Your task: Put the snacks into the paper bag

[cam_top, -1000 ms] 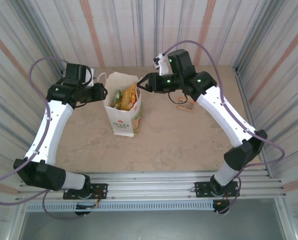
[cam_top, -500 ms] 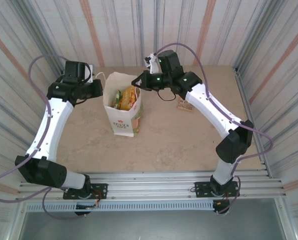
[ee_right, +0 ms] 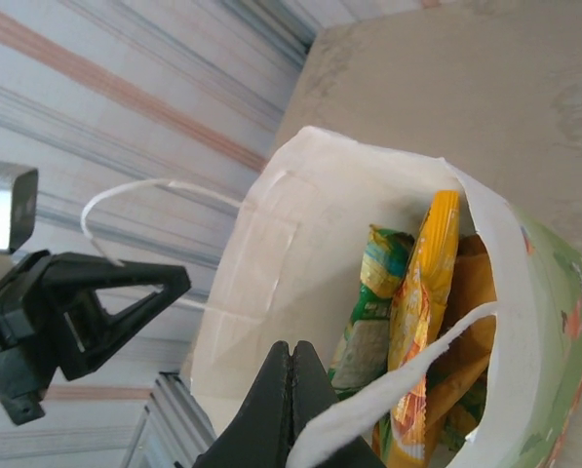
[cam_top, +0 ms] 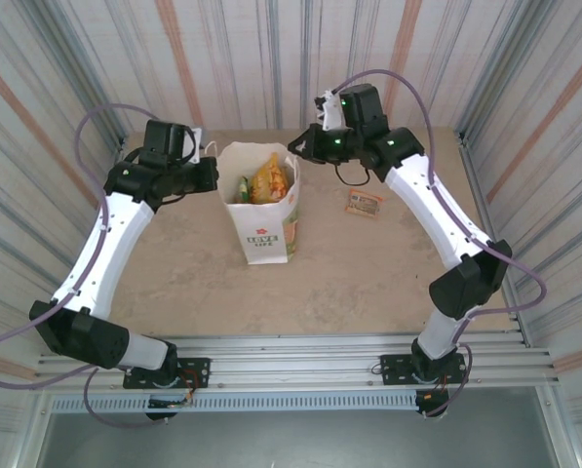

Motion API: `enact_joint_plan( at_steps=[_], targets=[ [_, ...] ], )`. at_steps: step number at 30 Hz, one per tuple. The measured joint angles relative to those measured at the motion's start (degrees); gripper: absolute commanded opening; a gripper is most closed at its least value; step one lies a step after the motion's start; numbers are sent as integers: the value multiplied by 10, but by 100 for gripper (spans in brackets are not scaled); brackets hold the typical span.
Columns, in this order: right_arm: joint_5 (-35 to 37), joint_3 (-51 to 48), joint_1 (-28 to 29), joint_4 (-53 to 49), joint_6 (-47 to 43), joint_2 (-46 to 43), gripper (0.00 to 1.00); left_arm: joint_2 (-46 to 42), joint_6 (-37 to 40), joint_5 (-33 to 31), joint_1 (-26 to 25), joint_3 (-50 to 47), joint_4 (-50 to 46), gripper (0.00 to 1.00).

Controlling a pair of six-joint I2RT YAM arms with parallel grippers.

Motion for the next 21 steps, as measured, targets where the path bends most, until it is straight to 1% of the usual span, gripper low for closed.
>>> enact_joint_plan(
  at_steps=[5, 6, 8, 9, 10, 11, 13, 14, 17, 21],
  targets=[
    [0, -59, -10, -6, -5, -50, 0, 0, -11, 3, -25, -7, 11, 1],
    [2, -64, -12, -9, -9, -59, 3, 0, -12, 3, -30, -7, 12, 4],
    [3, -72, -14, -18, -13, -75, 25, 0, -14, 3, -37, -7, 12, 13],
    [2, -76, -16, -19, -13, -82, 34, 0, -15, 3, -38, -6, 12, 17],
    [2, -79, -21, -19, -15, -89, 41, 0, -18, 3, -39, -6, 12, 23],
    [2, -80, -25, -21, -17, -96, 44, 0, -21, 3, -39, -6, 13, 29],
    [5, -81, -35, -27, -19, -113, 48, 0, -20, 0, -39, -4, 12, 41],
    [5, -81, -38, -32, -22, -120, 49, -1, -19, -2, -39, -3, 12, 45],
    [15, -87, -49, -45, -29, -144, 52, -6, -20, -1, -37, 0, 12, 52],
    [17, -111, -68, -65, -30, -182, 54, -30, -25, 16, -21, -3, 16, 57]
  ],
)
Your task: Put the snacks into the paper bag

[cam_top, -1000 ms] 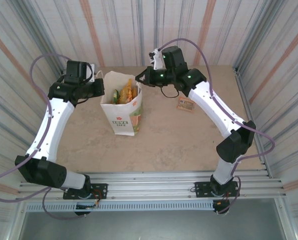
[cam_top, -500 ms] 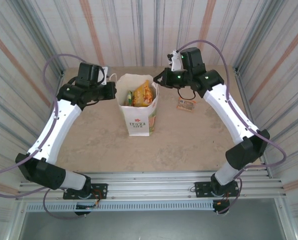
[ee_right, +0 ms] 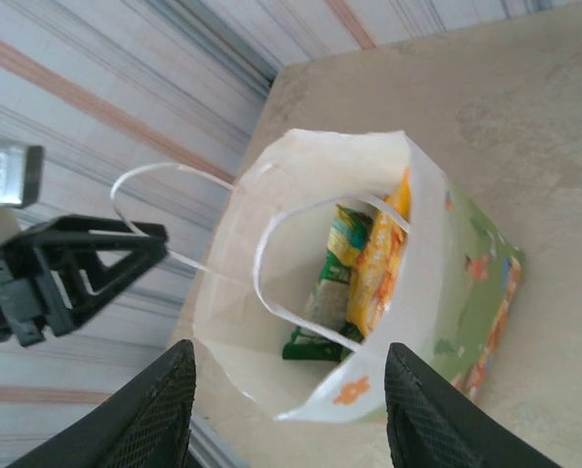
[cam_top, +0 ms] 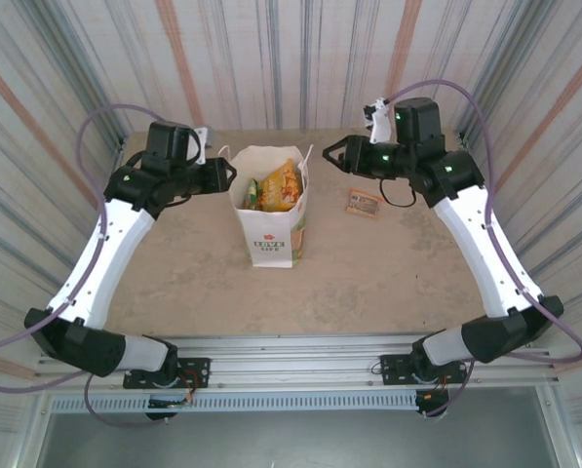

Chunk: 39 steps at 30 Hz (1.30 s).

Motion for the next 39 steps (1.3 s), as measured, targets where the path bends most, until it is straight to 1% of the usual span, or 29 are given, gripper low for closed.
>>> enact_joint_plan(
  at_steps=[3, 7, 11, 13, 16, 23, 30, 35, 39],
  targets=[
    [0, -19, -26, -14, -1, -21, 55, -24, -5, 12, 15, -11, 7, 60],
    [0, -54, -69, -38, -9, -41, 56, -52, -7, 43, 21, -49, 21, 62],
    [-2, -91, -113, -54, -20, -45, 56, -68, -21, 86, 38, -106, 48, 62],
    [0, -114, -135, -62, -30, -43, 56, -71, -28, 98, 45, -129, 59, 62],
    [12, -129, -153, -74, -44, -31, 57, -73, -34, 104, 50, -143, 66, 62],
    [54, -132, -165, -80, -90, 69, 61, -75, -34, 108, 52, -149, 84, 62],
    [84, -130, -179, -60, -105, 192, 60, -75, -34, 108, 52, -152, 86, 60],
    [98, -88, -189, -51, -106, 299, 60, -61, -30, 106, 52, -151, 83, 60],
    [106, -47, -193, -44, -109, 358, 59, -46, -24, 101, 52, -146, 73, 59]
  ],
)
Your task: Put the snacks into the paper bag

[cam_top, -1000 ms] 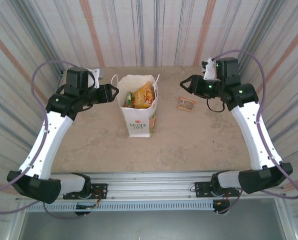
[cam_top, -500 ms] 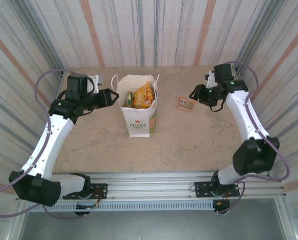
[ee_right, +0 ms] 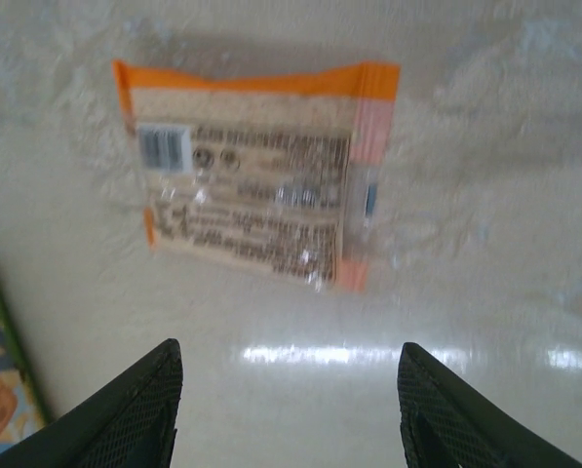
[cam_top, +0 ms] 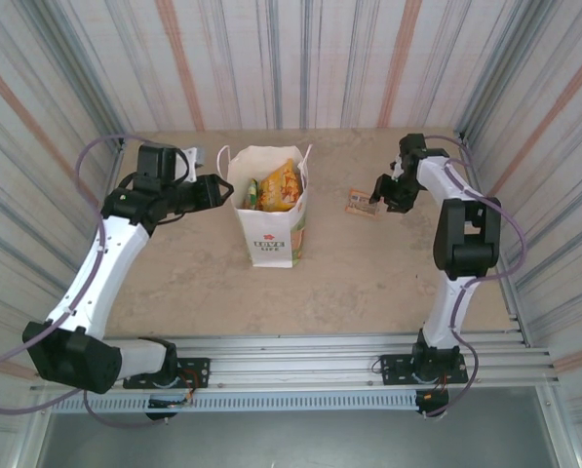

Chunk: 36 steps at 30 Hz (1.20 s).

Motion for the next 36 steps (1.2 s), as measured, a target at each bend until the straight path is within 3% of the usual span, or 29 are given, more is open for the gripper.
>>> enact_joint_plan(
  at_steps=[12, 17, 22, 27, 36],
  targets=[
    [11, 86, -1, 6, -11, 108, 51, 15, 0, -12, 2, 10, -4, 58],
    [13, 86, 3, 6, -14, 122, 36, 18, -1, -13, 3, 22, -9, 58],
    [13, 86, 10, 11, -21, 125, 14, 22, -1, -14, 3, 37, -17, 57],
    [12, 85, 10, 17, -24, 124, 1, 26, -1, -14, 3, 38, -17, 57],
    [17, 40, 11, 21, -24, 61, 0, 27, -1, -13, 3, 44, -19, 57]
  ],
)
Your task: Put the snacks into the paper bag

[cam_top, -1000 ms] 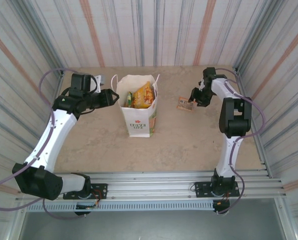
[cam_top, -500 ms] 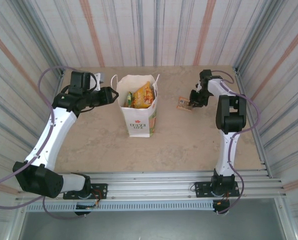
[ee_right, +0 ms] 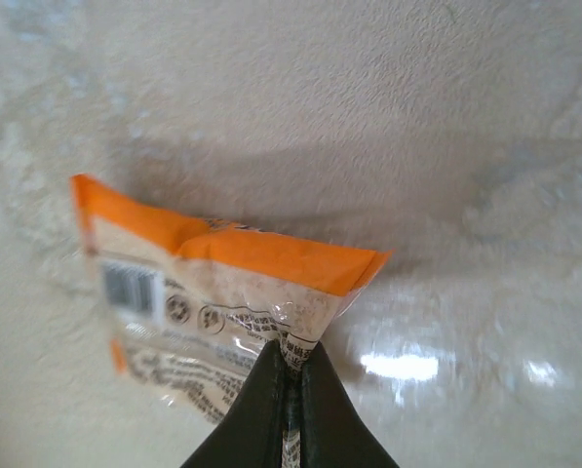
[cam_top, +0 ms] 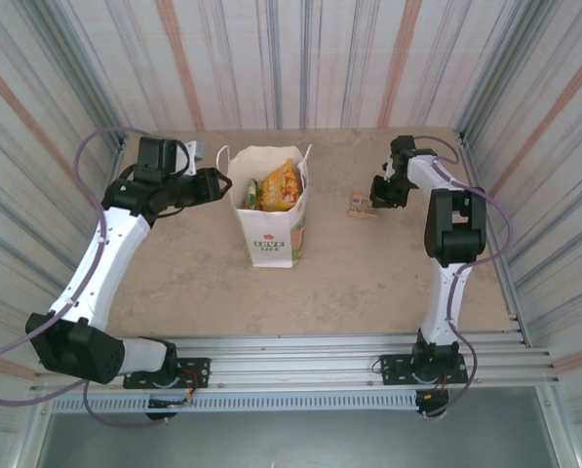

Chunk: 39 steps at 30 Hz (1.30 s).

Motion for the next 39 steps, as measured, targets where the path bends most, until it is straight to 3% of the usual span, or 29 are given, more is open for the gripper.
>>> enact_joint_plan(
  at_steps=[10, 20, 26, 39],
  targets=[
    [-7, 37, 17, -44, 0, -141, 0, -10, 0, 0, 0, 2, -2, 58],
    [0, 199, 94, -102, -9, -213, 0, -17, 0, -10, -1, 7, -16, 57],
    [31, 246, 165, -107, -24, -262, 0, -17, 0, -15, -1, 13, -22, 57],
    [141, 237, 369, -80, -119, -313, 0, -9, 1, -29, -5, 25, -42, 56]
  ],
)
